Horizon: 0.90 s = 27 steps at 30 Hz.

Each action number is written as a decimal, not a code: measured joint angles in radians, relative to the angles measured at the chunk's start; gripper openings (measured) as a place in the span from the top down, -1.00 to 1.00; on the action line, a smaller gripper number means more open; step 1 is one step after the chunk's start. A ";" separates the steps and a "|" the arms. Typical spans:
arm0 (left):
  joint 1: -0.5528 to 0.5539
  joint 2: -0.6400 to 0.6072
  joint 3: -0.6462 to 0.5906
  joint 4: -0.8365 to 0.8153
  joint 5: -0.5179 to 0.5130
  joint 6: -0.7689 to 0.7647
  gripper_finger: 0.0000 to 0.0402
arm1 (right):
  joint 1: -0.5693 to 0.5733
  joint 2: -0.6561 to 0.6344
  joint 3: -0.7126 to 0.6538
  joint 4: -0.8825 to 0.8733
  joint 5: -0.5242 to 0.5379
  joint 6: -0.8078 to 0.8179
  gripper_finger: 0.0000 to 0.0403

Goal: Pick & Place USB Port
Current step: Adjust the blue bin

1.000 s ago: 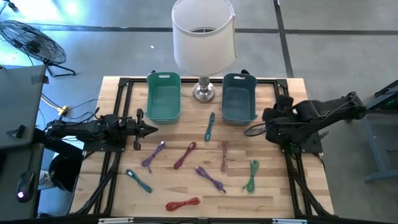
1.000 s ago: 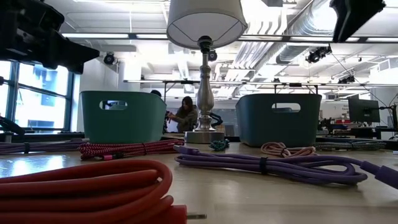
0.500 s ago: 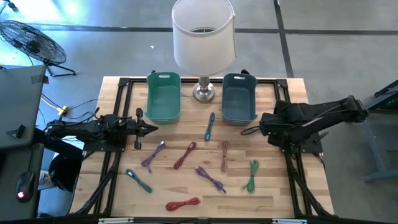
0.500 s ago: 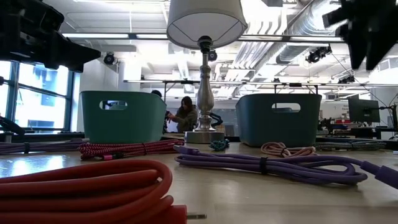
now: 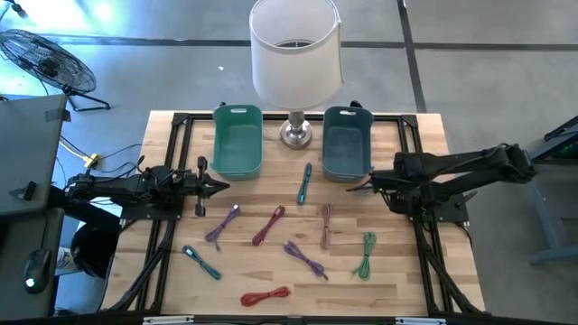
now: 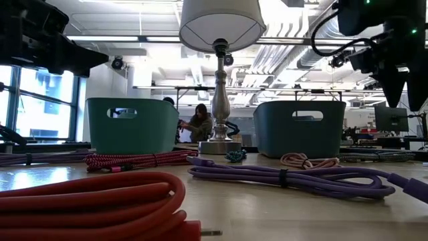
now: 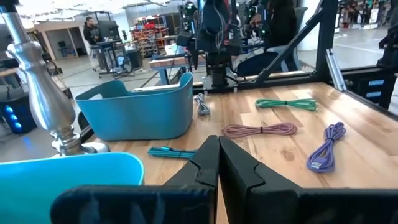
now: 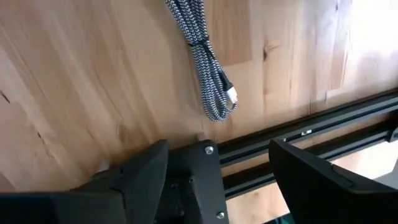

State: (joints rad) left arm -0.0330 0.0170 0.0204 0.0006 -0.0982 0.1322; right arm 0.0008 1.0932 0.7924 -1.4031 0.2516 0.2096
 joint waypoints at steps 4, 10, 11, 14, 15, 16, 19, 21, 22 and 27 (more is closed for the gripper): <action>0.000 0.000 0.000 0.000 -0.002 0.028 0.97 | -0.011 0.000 0.001 0.062 -0.038 -0.027 -0.33; 0.000 0.000 0.000 0.000 -0.002 0.030 0.97 | -0.064 0.000 0.001 0.117 -0.072 -0.057 -0.33; 0.000 0.000 0.000 0.000 -0.002 0.030 0.97 | -0.075 0.000 0.001 0.117 -0.075 -0.058 -0.33; 0.000 0.000 0.000 0.000 -0.001 0.031 0.97 | -0.106 0.001 0.001 0.122 -0.112 -0.058 -0.33; 0.000 0.000 0.000 0.000 -0.001 0.031 0.97 | -0.113 0.001 0.001 0.133 -0.123 -0.059 -0.33; 0.000 0.000 0.000 0.000 -0.001 0.031 0.97 | -0.119 0.001 0.001 0.146 -0.131 -0.062 -0.33; 0.000 0.000 0.000 0.000 -0.001 0.032 0.97 | -0.129 0.001 0.001 0.186 -0.161 -0.079 -0.33; 0.000 0.000 0.000 0.000 -0.001 0.032 0.97 | -0.135 0.006 0.001 0.205 -0.179 -0.080 -0.33; 0.000 0.000 0.000 0.000 -0.001 0.032 0.97 | -0.139 0.010 0.001 0.206 -0.182 -0.080 -0.33; 0.000 0.000 0.000 0.000 0.004 0.031 0.97 | -0.147 0.055 0.001 0.224 -0.223 -0.056 -0.33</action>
State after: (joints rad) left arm -0.0330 0.0170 0.0208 0.0002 -0.0943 0.1635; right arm -0.1463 1.1482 0.7933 -1.1795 0.0290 0.1535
